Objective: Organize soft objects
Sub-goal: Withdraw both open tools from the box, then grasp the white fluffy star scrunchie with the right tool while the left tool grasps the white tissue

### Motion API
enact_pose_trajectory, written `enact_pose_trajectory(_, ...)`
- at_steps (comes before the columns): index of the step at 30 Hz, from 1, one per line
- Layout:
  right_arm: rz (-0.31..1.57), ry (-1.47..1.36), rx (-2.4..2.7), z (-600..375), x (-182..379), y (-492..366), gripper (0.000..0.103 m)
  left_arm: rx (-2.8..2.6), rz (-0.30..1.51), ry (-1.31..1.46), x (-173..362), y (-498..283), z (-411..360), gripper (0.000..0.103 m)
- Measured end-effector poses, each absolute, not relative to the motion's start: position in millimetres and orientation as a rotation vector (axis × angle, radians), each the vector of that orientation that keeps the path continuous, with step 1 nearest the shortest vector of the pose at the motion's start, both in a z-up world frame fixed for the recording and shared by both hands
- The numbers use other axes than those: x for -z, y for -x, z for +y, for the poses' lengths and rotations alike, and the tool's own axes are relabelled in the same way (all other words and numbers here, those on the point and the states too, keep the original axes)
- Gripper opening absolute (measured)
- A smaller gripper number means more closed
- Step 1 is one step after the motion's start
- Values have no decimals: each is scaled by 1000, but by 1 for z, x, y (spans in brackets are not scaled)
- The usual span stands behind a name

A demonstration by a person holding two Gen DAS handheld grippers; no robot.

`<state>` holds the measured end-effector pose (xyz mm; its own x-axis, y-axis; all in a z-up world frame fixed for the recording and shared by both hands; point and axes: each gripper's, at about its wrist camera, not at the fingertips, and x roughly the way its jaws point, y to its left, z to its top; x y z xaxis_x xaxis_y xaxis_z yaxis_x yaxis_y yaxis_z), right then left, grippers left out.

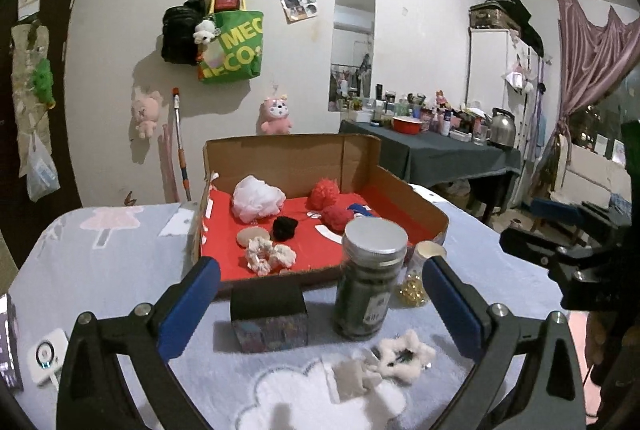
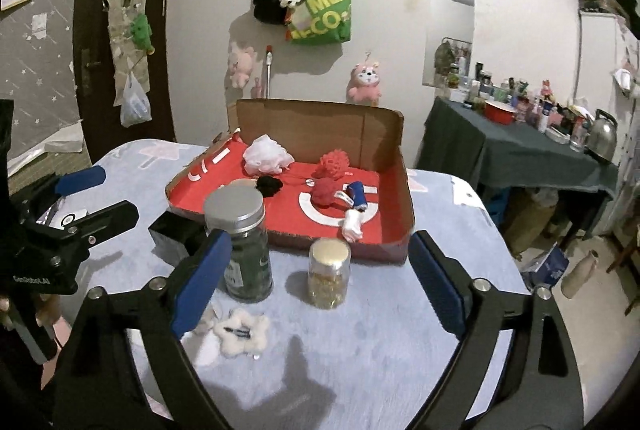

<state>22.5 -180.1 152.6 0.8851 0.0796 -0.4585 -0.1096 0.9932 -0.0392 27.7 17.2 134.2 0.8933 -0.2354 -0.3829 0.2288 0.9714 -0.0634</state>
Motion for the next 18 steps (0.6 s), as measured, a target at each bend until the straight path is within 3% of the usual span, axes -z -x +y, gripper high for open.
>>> enact_pose_trajectory(18, 458, -23, -13, -178, -81, 16, 92, 173, 468, 15, -69, -4, 6, 103)
